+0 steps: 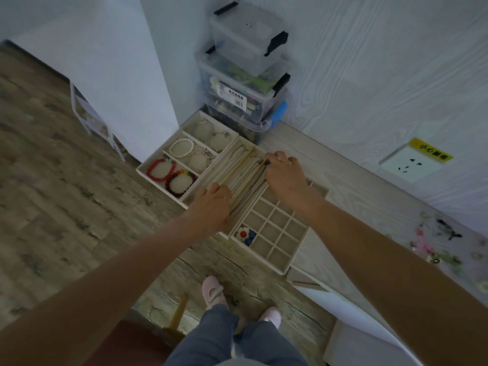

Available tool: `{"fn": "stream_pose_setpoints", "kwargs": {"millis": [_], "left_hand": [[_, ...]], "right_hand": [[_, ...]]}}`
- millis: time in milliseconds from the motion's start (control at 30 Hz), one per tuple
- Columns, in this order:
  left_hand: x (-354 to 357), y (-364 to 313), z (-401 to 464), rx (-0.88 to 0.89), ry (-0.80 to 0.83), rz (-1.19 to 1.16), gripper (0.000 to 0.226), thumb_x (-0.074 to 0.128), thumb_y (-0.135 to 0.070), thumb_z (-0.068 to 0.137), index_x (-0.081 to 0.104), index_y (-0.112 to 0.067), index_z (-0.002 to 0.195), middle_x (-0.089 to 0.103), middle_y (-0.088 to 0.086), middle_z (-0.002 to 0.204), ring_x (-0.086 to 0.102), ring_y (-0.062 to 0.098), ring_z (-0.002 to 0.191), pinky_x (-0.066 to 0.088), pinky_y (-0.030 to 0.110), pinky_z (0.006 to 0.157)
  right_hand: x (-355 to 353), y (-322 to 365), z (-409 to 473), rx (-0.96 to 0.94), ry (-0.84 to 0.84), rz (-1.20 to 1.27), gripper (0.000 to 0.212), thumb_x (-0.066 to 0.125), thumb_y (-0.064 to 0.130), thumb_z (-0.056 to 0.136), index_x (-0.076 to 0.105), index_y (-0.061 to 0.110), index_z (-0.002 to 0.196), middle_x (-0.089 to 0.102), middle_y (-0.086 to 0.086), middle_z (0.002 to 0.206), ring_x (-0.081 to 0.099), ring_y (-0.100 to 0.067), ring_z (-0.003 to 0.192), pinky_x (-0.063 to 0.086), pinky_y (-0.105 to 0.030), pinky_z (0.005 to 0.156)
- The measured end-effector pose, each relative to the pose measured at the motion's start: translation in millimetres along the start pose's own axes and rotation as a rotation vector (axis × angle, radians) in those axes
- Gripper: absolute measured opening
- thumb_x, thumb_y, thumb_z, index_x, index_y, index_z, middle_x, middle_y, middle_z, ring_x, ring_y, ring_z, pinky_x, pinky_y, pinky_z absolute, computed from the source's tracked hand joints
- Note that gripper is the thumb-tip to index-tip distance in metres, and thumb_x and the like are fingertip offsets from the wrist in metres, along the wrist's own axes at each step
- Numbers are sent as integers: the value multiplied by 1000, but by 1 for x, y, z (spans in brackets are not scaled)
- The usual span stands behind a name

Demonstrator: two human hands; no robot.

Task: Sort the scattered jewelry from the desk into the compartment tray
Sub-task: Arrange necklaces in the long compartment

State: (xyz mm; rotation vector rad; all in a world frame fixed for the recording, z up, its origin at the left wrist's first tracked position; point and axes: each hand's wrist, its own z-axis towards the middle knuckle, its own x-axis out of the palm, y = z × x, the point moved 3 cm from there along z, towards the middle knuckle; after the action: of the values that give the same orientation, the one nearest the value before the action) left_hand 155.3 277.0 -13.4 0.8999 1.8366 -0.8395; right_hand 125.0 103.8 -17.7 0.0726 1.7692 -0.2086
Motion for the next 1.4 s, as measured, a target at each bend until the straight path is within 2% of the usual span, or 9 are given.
{"fn": "stream_pose_setpoints", "kwargs": {"millis": [133,267,467,633,733,833,1000,1233,1400], "left_hand": [[-7,-1,6,-56,-4,-272,23,53,-20,92,63,-2,102,49,7,117,45,23,109,36,24,86],[-6,-2,10,-135,110,-507,14,52,-13,94,59,-2,99,63,12,102,63,25,93,51,33,82],[2,-4,12,-162,211,-362,5,56,-13,91,57,-9,87,65,10,100,64,22,87,50,28,72],[2,0,12,-166,262,-283,24,59,-18,89,46,-19,68,59,3,86,55,15,74,49,29,71],[-1,0,12,-201,239,-247,18,60,-21,88,46,-16,78,49,-4,71,55,17,77,48,30,70],[-1,1,11,-218,260,-245,19,60,-18,88,50,-12,72,58,2,71,58,18,72,50,30,68],[0,5,6,-247,244,-346,18,54,-18,92,65,-5,94,68,7,78,59,14,58,50,25,57],[-2,10,-4,-248,258,-496,35,37,-9,97,58,-18,124,56,-6,61,52,0,43,46,17,43],[0,10,-9,-179,334,-332,43,38,-12,96,49,-28,134,53,-9,60,45,-4,28,40,14,40]], "right_hand": [[4,-2,-1,13,10,23,29,49,12,90,60,6,117,35,-7,143,29,-26,130,29,-36,99],[3,-3,-2,13,33,33,32,49,13,91,59,8,120,32,-8,145,27,-26,132,27,-37,101],[1,-3,-3,9,26,38,31,46,13,93,60,9,121,33,-8,146,26,-26,133,28,-38,102],[0,-3,-4,11,9,51,32,46,13,93,59,8,122,33,-8,145,27,-26,133,27,-38,102],[1,-3,-4,14,7,51,32,47,14,93,59,8,121,34,-8,145,27,-26,132,28,-38,102],[1,-3,-4,14,14,51,32,47,14,93,58,9,122,33,-8,146,26,-26,133,28,-39,103],[3,-3,-3,12,11,42,30,48,11,92,59,8,120,33,-9,145,27,-26,133,28,-39,102],[4,-6,-2,57,-1,26,28,46,13,92,62,5,114,37,-10,141,29,-27,130,27,-40,101],[5,-7,2,67,-7,17,28,48,13,90,62,7,113,39,-10,138,30,-28,129,28,-39,100]]}}
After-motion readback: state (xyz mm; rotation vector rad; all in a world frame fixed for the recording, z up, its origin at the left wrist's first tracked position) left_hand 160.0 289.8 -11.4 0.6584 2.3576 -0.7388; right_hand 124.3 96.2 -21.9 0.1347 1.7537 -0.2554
